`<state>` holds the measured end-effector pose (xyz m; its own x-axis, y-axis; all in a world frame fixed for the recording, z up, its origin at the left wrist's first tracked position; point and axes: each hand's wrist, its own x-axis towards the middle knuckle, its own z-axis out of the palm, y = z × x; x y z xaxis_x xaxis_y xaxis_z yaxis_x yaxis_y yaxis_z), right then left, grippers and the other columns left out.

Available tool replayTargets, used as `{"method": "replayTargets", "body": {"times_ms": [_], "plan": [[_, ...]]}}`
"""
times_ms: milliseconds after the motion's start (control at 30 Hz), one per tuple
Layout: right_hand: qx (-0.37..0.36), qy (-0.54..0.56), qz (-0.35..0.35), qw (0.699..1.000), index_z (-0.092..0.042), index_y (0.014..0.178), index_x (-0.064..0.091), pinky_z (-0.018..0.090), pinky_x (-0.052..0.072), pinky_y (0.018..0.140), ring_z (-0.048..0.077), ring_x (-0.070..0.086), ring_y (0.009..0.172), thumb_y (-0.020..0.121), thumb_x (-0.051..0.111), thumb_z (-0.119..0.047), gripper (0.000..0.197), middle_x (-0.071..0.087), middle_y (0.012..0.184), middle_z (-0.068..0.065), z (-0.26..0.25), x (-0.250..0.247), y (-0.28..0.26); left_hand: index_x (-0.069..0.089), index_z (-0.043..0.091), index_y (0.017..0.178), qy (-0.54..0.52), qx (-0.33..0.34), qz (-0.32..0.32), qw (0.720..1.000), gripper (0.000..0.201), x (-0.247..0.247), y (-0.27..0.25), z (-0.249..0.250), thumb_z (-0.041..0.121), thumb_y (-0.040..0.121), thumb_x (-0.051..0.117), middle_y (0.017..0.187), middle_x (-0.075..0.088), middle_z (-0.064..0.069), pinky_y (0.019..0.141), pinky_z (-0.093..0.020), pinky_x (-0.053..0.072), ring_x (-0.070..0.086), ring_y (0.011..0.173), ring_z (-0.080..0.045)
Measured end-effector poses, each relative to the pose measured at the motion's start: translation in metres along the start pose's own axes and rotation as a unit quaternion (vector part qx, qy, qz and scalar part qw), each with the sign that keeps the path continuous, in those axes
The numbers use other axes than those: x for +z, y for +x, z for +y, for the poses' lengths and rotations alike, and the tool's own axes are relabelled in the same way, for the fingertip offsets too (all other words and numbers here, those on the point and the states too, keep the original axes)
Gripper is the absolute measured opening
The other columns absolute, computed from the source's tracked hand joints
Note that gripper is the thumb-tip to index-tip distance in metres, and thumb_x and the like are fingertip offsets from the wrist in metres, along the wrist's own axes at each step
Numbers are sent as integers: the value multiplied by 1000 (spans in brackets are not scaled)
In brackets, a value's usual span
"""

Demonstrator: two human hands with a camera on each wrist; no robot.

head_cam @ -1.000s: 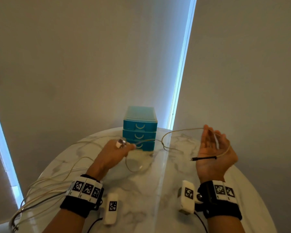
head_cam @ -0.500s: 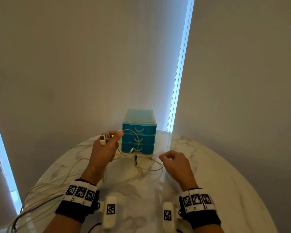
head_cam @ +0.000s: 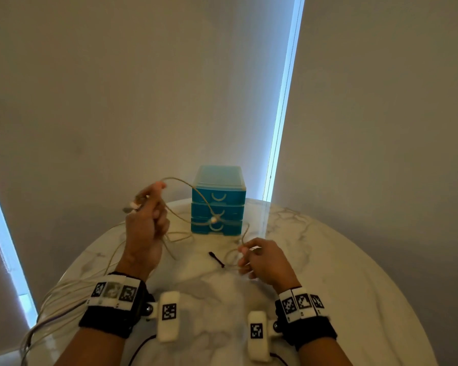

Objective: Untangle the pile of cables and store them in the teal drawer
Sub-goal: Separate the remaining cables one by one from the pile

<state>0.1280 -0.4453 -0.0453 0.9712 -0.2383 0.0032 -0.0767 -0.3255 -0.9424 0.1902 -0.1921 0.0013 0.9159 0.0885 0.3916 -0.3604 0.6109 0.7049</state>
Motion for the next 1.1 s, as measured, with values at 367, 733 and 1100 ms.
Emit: {"method": "replayTargets", "body": {"times_ms": [367, 733, 1100], "plan": [[-85, -84, 184, 976, -36, 95, 78, 39, 50, 87, 11, 71, 91, 108, 59, -30, 23, 77, 79, -12, 9, -45, 6, 72, 24, 104, -38, 4, 107, 994, 17, -16, 7, 2, 34, 109, 60, 58, 36, 10, 37, -20, 19, 25, 41, -3], [-27, -186, 182, 965, -20, 161, 41, 51, 45, 113, 35, 53, 135, 98, 54, -12, 64, 46, 157, 13, -9, -52, 4, 74, 18, 100, 65, -82, 45, 994, 15, -4, 2, -9, 31, 104, 67, 58, 29, 7, 39, -22, 17, 22, 42, -5], [-33, -117, -209, 970, -38, 148, 36, 26, 57, 63, 11, 72, 70, 102, 70, -36, 57, 80, 101, 2, -32, 23, -23, 74, 15, 106, 134, -166, -82, 974, 23, 7, -9, -16, 37, 100, 69, 62, 29, 4, 44, -25, 15, 21, 46, -8]]}}
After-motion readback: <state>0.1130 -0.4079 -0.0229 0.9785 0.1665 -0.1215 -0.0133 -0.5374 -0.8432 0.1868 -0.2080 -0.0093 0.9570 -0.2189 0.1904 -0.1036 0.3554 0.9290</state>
